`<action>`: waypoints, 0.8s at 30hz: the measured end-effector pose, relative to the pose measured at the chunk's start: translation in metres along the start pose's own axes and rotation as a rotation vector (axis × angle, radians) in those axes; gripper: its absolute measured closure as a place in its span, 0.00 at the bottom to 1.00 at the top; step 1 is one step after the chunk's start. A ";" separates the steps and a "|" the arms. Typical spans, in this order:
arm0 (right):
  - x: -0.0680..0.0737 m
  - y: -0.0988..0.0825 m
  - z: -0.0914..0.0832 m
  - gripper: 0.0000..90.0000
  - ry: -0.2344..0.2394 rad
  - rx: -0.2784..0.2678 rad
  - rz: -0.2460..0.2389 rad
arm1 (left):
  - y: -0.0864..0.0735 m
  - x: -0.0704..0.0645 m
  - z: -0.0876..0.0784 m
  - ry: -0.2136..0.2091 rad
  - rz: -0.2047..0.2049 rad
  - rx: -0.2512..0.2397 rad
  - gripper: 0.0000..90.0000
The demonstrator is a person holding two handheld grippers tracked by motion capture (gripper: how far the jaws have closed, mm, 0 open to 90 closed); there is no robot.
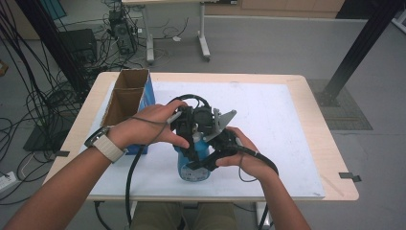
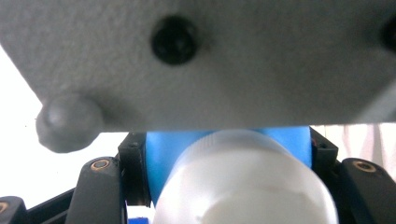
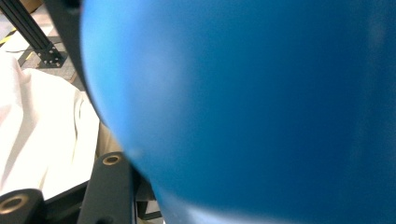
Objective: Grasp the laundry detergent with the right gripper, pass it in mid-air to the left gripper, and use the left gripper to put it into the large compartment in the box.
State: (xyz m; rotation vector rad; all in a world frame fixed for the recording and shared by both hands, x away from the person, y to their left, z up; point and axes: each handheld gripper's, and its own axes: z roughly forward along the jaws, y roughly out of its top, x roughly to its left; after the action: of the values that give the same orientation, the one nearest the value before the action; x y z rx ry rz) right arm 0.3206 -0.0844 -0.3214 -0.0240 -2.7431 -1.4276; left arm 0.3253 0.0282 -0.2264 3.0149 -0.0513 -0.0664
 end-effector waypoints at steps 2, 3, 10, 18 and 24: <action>-0.001 0.000 0.000 0.48 0.001 -0.009 -0.019 | 0.000 0.000 -0.001 0.000 -0.002 -0.002 0.42; 0.000 0.000 -0.001 0.48 0.017 -0.016 -0.008 | 0.000 0.000 -0.001 0.000 -0.001 -0.003 0.42; -0.001 0.000 0.002 0.40 -0.016 -0.012 -0.021 | -0.002 0.000 -0.002 0.018 -0.013 0.007 0.42; -0.002 -0.016 -0.017 0.10 -0.075 0.077 0.080 | -0.010 0.006 -0.008 0.038 -0.073 0.002 0.42; -0.004 -0.025 -0.049 0.10 -0.138 0.142 0.120 | -0.015 0.008 -0.013 0.060 -0.127 0.017 0.42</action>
State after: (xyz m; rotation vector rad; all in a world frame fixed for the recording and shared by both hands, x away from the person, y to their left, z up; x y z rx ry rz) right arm 0.3253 -0.1384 -0.3137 -0.2866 -2.8896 -1.2426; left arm 0.3348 0.0439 -0.2155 3.0313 0.1457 0.0130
